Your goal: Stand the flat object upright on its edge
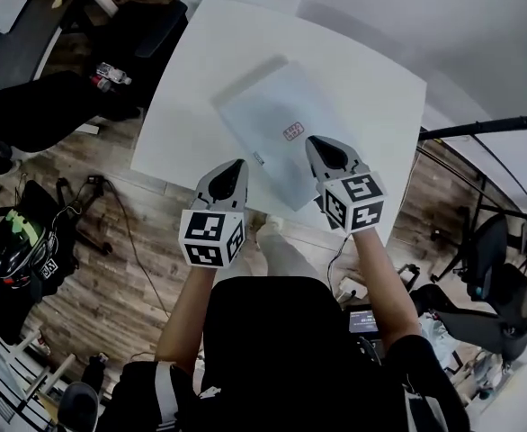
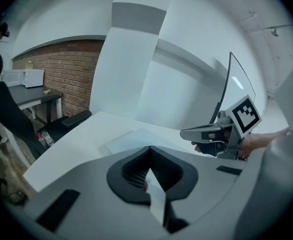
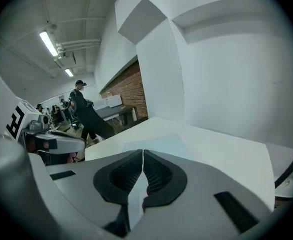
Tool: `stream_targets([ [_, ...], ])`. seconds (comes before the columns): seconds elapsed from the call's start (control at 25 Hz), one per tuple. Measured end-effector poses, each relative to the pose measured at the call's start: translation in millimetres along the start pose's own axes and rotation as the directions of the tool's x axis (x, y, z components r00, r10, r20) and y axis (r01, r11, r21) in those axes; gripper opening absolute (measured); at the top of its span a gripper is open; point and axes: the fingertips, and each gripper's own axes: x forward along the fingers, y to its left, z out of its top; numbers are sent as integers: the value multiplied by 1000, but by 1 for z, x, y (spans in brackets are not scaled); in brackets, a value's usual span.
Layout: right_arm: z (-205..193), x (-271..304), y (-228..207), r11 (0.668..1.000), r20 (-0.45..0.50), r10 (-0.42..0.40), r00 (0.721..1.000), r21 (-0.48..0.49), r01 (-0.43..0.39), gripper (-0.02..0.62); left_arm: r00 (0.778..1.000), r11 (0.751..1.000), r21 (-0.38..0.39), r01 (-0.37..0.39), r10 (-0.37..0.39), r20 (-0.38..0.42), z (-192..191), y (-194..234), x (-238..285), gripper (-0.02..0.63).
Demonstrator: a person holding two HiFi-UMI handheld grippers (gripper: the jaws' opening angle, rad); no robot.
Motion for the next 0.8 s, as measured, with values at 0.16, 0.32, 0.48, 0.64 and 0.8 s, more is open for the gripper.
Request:
stream_targets([
  [0.16, -11, 8, -7, 999, -55, -29, 998, -31, 27, 43, 1000, 999, -21, -24, 24, -2, -10, 2, 0, 11],
  [0.32, -21, 15, -10, 1000, -105, -17, 994, -26, 14, 43, 999, 998, -32, -48, 48, -3, -15, 4, 2, 11],
  [0.48, -29, 20, -14, 1000, -130, -12, 991, -21, 10, 43, 998, 997, -39, -59, 59, -3, -20, 5, 5, 11],
  [0.64, -39, 27, -16, 1000, -167, -9, 986, -20, 5, 43, 997, 994, -80, -71, 71, -9, -29, 9, 6, 11],
  [0.8, -43, 34, -15, 999, -196, -5, 981, -52, -5, 44, 997, 991, -110, -73, 71, -18, -36, 11, 11, 11],
])
